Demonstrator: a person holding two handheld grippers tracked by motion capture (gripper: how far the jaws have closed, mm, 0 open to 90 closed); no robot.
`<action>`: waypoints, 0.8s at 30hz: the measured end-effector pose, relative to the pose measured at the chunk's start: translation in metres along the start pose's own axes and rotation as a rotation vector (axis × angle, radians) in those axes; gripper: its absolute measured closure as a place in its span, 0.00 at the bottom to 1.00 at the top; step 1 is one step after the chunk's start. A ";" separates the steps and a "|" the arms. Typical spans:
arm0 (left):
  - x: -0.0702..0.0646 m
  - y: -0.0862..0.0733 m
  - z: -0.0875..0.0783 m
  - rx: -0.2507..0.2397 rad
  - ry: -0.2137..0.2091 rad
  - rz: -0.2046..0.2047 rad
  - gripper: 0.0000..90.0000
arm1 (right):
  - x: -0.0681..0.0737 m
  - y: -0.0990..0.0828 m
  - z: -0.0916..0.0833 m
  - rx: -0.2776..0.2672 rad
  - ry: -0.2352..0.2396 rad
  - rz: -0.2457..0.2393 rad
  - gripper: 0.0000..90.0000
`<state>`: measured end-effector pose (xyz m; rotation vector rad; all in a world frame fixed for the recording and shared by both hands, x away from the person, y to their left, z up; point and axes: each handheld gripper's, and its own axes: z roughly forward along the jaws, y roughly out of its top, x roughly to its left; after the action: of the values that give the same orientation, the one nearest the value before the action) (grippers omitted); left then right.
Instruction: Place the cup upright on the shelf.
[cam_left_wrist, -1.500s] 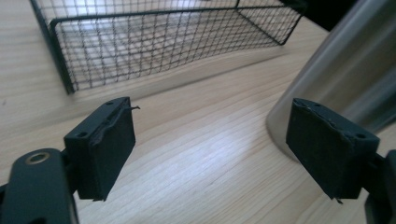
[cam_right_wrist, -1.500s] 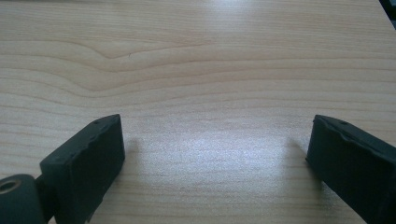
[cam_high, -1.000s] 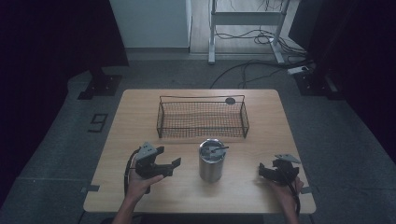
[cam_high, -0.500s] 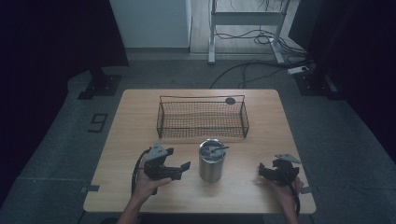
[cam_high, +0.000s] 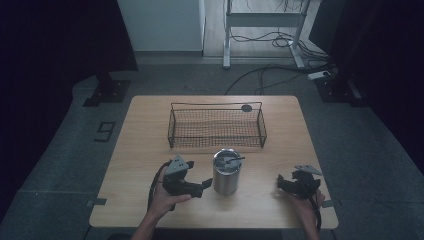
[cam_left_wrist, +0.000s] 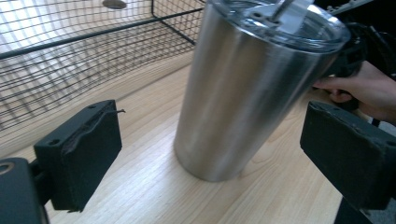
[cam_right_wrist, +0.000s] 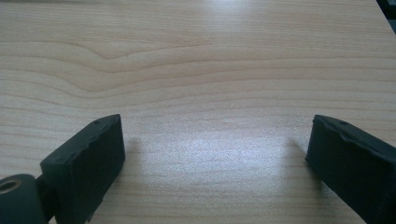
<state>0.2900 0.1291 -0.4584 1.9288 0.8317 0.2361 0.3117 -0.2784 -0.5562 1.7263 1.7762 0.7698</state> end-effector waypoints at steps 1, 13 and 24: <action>-0.002 0.000 0.002 0.004 -0.012 0.006 0.04 | 0.000 0.000 0.000 0.000 0.000 0.000 0.05; -0.015 0.004 0.018 0.044 -0.013 0.031 0.01 | 0.000 0.000 0.000 0.000 -0.001 0.002 0.05; -0.023 0.006 0.034 0.071 -0.022 0.046 0.01 | 0.000 0.000 0.000 0.000 -0.001 0.002 0.05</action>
<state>0.2919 0.0885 -0.4663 2.0149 0.7912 0.2145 0.3117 -0.2786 -0.5562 1.7288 1.7738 0.7697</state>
